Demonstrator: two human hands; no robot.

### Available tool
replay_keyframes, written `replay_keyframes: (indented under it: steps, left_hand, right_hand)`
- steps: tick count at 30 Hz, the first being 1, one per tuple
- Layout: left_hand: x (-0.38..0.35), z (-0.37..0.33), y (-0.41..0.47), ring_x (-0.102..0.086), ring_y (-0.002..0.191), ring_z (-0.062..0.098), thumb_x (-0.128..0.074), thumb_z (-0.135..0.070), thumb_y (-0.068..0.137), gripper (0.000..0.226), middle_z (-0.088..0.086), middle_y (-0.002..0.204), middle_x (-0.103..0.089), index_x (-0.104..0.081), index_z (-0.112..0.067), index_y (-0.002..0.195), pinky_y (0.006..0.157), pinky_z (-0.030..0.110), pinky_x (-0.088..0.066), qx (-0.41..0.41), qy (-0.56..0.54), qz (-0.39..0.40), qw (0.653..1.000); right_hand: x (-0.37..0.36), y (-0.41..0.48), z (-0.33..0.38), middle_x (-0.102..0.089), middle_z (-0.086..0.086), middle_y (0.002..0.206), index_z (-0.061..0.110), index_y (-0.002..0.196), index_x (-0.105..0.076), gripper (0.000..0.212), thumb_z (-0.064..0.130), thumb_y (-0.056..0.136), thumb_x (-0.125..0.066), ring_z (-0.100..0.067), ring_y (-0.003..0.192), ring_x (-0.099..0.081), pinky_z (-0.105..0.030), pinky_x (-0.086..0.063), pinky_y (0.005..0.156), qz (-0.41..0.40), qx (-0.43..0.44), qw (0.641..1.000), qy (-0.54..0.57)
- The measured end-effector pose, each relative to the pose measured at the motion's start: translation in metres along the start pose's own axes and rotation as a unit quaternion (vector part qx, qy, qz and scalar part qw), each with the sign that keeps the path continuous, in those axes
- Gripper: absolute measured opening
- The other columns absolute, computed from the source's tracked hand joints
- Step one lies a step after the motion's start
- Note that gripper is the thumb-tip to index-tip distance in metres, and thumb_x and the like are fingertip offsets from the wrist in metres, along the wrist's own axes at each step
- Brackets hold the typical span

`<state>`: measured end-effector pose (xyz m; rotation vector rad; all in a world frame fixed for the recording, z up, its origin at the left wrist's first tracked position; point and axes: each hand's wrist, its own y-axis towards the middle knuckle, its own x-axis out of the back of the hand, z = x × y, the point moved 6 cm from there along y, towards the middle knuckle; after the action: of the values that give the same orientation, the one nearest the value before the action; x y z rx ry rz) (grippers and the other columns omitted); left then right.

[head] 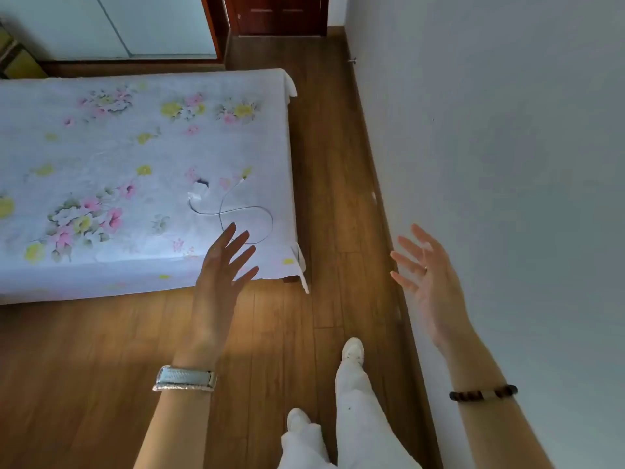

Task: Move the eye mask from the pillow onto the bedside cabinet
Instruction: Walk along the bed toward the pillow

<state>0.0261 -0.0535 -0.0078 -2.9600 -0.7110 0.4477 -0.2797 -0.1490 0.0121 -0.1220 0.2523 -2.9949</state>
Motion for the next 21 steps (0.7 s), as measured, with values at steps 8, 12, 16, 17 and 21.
replay_keyframes:
  steps: [8, 12, 16, 17, 21]
  left_hand:
    - [-0.063, 0.006, 0.074, -0.057, 0.130, 0.018, -0.024, -0.020, 0.108, 0.040, 0.002, 0.147, -0.053, -0.046, -0.032, 0.139, 0.102, 0.038, -0.051, 0.025, 0.023, 0.020, 0.999]
    - [-0.093, 0.009, 0.112, -0.057, 0.130, 0.019, -0.024, -0.023, 0.108, 0.039, 0.001, 0.146, -0.054, -0.045, -0.031, 0.140, 0.103, 0.039, -0.049, 0.021, 0.025, 0.015, 0.999]
    - [-0.119, 0.013, 0.137, -0.056, 0.131, 0.019, -0.022, -0.024, 0.108, 0.040, 0.000, 0.147, -0.053, -0.045, -0.032, 0.141, 0.102, 0.039, -0.049, 0.010, 0.009, 0.014, 1.000]
    - [-0.126, 0.015, 0.144, -0.056, 0.132, 0.020, -0.021, -0.024, 0.108, 0.041, 0.001, 0.148, -0.053, -0.044, -0.031, 0.141, 0.103, 0.041, -0.049, 0.010, 0.006, 0.015, 1.000]
    - [-0.143, 0.019, 0.169, -0.053, 0.133, 0.025, -0.019, -0.023, 0.108, 0.041, 0.005, 0.150, -0.049, -0.038, -0.025, 0.144, 0.108, 0.047, -0.044, 0.013, 0.003, 0.015, 1.000]
  right_hand:
    - [0.032, 0.077, 0.014, -0.055, 0.003, 0.145, 0.031, 0.145, -0.045, 0.056, 0.051, 0.093, -0.038, -0.016, 0.127, -0.059, -0.050, -0.046, 0.109, -0.012, -0.001, 0.999, 0.036]
    - [0.044, 0.122, 0.022, -0.054, -0.001, 0.146, 0.028, 0.146, -0.043, 0.047, 0.044, 0.102, -0.037, -0.020, 0.129, -0.057, -0.052, -0.044, 0.110, -0.001, -0.003, 0.999, 0.045]
    - [0.053, 0.159, 0.031, -0.053, -0.004, 0.147, 0.027, 0.145, -0.043, 0.049, 0.043, 0.099, -0.036, -0.021, 0.129, -0.056, -0.053, -0.042, 0.111, 0.011, -0.001, 0.999, 0.047]
    - [0.055, 0.170, 0.035, -0.053, -0.004, 0.146, 0.029, 0.144, -0.044, 0.051, 0.046, 0.096, -0.037, -0.021, 0.129, -0.057, -0.053, -0.043, 0.111, 0.015, -0.001, 0.999, 0.047]
    - [0.060, 0.204, 0.041, -0.054, -0.002, 0.146, 0.030, 0.143, -0.045, 0.054, 0.049, 0.093, -0.038, -0.020, 0.128, -0.058, -0.051, -0.045, 0.109, 0.015, -0.006, 0.999, 0.051]
